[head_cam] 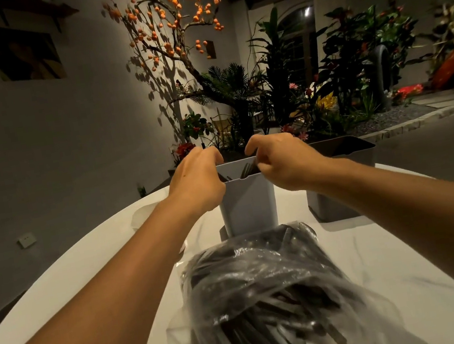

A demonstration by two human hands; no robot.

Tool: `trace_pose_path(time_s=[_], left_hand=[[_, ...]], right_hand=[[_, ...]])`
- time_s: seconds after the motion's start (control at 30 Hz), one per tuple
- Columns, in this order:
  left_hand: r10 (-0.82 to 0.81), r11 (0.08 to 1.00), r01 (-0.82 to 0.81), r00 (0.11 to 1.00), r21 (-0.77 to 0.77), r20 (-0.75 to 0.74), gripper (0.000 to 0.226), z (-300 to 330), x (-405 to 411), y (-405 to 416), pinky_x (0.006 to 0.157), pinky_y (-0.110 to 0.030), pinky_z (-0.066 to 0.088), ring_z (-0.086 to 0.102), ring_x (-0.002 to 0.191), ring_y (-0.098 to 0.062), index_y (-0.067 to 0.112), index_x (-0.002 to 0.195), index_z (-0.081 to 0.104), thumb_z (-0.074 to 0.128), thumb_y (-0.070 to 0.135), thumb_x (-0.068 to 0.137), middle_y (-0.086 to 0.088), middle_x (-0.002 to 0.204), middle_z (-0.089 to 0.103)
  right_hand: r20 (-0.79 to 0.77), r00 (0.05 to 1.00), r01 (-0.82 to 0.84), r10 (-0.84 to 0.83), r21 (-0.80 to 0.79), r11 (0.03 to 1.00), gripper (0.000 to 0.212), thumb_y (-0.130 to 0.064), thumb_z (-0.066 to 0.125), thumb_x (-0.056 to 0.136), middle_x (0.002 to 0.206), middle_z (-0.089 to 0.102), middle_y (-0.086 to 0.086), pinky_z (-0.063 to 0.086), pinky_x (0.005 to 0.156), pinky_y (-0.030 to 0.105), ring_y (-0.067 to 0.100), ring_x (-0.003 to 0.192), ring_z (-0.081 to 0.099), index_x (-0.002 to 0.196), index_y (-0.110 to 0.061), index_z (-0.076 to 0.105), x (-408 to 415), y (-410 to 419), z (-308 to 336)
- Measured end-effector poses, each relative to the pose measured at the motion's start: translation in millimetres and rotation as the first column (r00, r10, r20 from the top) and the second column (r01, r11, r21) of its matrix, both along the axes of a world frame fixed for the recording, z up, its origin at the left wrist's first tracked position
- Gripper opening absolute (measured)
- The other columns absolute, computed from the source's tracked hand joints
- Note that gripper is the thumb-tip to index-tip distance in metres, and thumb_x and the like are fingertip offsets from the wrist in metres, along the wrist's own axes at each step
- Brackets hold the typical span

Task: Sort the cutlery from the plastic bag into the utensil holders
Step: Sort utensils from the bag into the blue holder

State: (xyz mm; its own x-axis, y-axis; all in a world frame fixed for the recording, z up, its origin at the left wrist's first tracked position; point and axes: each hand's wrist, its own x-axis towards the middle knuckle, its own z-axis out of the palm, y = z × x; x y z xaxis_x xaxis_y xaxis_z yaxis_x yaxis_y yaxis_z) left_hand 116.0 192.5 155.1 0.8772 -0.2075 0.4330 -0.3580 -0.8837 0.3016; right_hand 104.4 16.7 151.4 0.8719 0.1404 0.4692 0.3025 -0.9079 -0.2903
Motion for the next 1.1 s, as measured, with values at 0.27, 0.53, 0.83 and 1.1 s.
trace_pose_path(time_s=[0.27,0.53,0.83,1.1], left_hand=[[-0.054,0.992,0.043,0.995,-0.118,-0.089,0.026,-14.0,-112.5,5.7,0.072,-0.043,0.059,0.067,0.073,-0.025,0.014,0.086,0.066,0.049,0.026,0.101,-0.006,0.078,0.068],[-0.113,0.971,0.152,0.972,0.186,-0.204,0.017,-86.8,-163.4,30.4,0.088,-0.039,0.056,0.061,0.1,-0.017,0.028,0.103,0.063,0.07,0.027,0.088,0.008,0.105,0.065],[-0.234,0.953,0.249,0.967,0.176,-0.1,0.099,-118.0,-128.1,31.8,0.123,-0.039,0.023,0.015,0.146,-0.016,0.03,0.15,0.022,0.08,0.034,0.07,0.007,0.155,0.021],[-0.187,0.975,0.187,0.982,-0.122,0.009,0.044,-149.4,-111.0,27.5,0.1,-0.034,0.043,0.04,0.115,-0.013,0.025,0.106,0.046,0.063,0.004,0.071,0.007,0.121,0.047]], right_hand=[[-0.278,0.883,-0.328,0.377,0.208,0.922,0.035,-0.022,0.051,0.101,0.067,0.068,0.004,0.05,0.055,0.022,0.012,0.057,0.063,0.074,-0.007,0.066,-111.8,17.8,-7.8],[-0.458,0.886,-0.259,0.075,-0.354,0.899,0.021,-0.021,0.06,0.093,0.104,0.071,0.009,0.059,0.085,0.04,0.026,0.093,0.067,0.109,-0.018,0.073,-142.2,5.3,-65.9],[-0.374,0.909,-0.356,0.186,-0.461,0.813,0.066,-0.038,0.078,0.083,0.136,0.046,0.0,0.046,0.104,0.033,0.022,0.124,0.046,0.141,-0.031,0.05,-134.4,0.4,-93.2],[-0.112,0.971,-0.225,0.211,-0.128,0.966,0.071,-0.042,0.088,0.069,0.121,0.057,-0.003,0.05,0.089,0.025,0.015,0.105,0.054,0.129,-0.026,0.053,-121.2,14.3,-116.4]])
